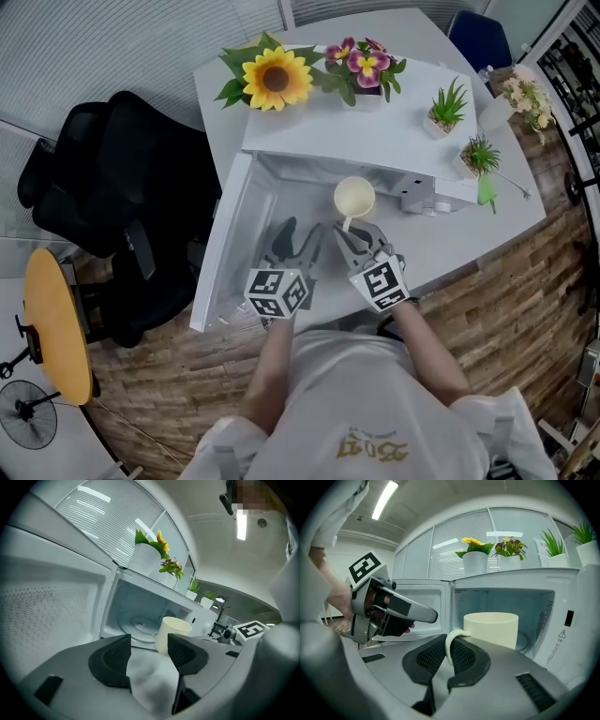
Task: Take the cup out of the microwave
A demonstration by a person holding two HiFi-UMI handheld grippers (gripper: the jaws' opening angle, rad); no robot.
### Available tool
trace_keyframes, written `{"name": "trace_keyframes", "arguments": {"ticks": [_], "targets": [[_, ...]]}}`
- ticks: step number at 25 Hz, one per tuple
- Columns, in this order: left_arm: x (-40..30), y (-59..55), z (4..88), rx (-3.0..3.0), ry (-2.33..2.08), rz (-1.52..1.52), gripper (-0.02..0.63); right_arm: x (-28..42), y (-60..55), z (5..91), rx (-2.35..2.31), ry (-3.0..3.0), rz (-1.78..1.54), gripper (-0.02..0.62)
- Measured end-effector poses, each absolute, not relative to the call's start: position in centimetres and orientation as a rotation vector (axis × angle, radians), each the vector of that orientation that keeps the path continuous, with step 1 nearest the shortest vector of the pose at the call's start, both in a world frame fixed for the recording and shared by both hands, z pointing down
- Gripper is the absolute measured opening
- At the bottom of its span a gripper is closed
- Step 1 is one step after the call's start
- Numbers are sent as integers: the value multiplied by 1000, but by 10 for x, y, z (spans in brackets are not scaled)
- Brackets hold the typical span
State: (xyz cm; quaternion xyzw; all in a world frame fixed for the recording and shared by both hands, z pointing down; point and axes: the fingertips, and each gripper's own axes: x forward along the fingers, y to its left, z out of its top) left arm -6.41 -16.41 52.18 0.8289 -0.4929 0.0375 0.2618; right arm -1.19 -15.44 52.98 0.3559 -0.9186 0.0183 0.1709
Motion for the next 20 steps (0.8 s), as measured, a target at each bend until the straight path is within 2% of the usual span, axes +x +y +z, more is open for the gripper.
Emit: {"name": "trace_keyframes", "arguments": {"ticks": [20], "targets": [[-65,-118,534,2253,-1323,156,245,-24,-86,559,842,-2650,188,34]]}}
